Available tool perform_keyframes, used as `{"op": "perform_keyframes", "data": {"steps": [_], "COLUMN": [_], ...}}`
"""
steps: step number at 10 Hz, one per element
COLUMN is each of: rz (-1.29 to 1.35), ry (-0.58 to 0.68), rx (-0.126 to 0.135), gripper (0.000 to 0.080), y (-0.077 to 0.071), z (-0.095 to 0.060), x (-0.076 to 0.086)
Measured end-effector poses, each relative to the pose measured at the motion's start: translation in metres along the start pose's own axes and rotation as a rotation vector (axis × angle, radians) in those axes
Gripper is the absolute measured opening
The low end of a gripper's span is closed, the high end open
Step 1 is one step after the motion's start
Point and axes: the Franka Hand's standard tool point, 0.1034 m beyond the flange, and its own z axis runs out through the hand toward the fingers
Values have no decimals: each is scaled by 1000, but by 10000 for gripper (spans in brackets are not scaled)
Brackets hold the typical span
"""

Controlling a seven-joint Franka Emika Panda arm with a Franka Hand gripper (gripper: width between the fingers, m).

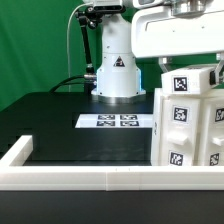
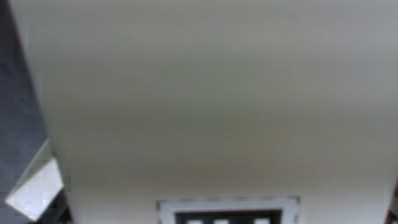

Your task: Assemble cabinet

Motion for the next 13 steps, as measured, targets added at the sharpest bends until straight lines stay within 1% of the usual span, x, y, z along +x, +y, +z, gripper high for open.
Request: {"op": "perform_keyframes", "data": {"steps": [2,6,10,12,13], "rz": [221,611,990,1104,1162], "ry": [1,8,-4,-15,-24], "rx": [7,5,8,5,9], "gripper": [563,563,563,563,563], "y": [2,0,1,2,1], "z": [0,-1,-1,0,-1], "x": [-1,-3,-3,-3,-3]}}
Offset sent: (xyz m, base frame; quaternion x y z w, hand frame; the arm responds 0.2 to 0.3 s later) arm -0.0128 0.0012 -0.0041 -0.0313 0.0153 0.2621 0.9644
